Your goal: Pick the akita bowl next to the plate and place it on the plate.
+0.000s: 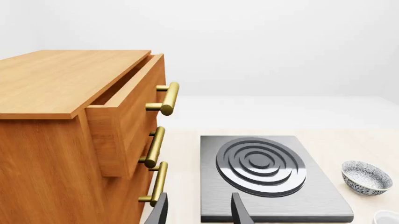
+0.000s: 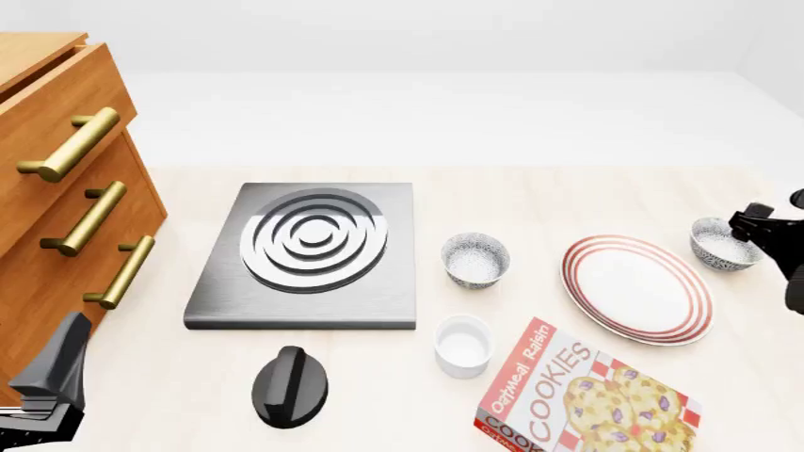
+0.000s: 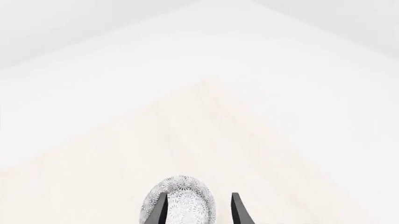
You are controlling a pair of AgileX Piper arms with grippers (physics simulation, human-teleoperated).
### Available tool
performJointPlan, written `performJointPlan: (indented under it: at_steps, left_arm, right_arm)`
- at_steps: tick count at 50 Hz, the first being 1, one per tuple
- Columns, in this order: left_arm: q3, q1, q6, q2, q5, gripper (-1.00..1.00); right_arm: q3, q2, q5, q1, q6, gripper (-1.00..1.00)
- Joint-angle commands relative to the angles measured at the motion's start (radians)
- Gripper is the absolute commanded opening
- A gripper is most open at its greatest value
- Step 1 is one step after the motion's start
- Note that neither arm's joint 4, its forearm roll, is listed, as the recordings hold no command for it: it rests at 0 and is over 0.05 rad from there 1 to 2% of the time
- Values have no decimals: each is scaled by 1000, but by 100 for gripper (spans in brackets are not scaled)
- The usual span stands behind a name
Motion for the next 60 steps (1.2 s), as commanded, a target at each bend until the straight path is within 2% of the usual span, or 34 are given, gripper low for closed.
performJointPlan:
  at_steps: [1,32,60]
  left_arm:
    - [0,0,0,0,0,100]
    - [0,0,0,0,0,100]
    - [0,0,0,0,0,100]
  right_arm:
    - [-19,23,17,0,23,100]
    - [-62,79,60,-7,81,100]
    - [-104,139,90,-12,104,100]
